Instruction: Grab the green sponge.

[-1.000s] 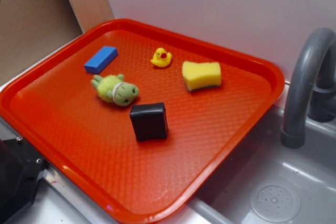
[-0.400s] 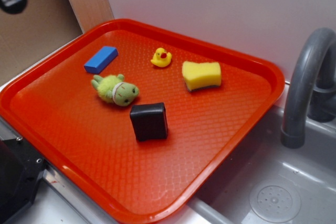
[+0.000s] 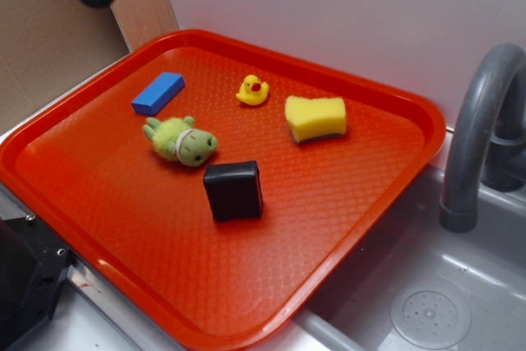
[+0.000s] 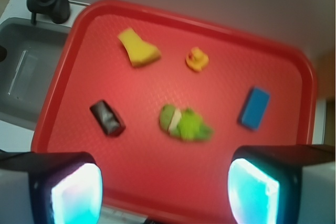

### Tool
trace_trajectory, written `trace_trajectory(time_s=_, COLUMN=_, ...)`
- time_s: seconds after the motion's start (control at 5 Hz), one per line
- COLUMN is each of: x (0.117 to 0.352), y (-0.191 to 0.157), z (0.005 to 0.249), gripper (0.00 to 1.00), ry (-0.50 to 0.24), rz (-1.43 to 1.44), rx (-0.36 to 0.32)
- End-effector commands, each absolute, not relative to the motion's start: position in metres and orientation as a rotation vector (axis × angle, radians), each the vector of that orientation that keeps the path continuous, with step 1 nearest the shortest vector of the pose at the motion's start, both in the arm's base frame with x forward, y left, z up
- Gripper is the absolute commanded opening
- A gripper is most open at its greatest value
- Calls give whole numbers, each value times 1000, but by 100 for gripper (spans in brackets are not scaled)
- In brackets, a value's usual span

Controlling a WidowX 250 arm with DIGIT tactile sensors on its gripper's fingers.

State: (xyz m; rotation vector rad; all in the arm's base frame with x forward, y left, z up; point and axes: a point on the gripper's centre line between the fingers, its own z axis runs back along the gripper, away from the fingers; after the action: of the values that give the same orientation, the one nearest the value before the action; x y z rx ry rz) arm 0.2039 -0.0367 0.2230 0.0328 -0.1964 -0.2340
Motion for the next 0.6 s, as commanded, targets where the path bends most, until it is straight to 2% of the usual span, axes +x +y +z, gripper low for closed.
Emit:
trace_trajectory(time_s=0.0, x=248, y=-57, z=227, gripper=100, ry=-287, rz=-476, rx=80)
trace_trajectory(time_s=0.4, x=279, y=-61, z=204, gripper=100, ry=-289, rz=-582, rx=94)
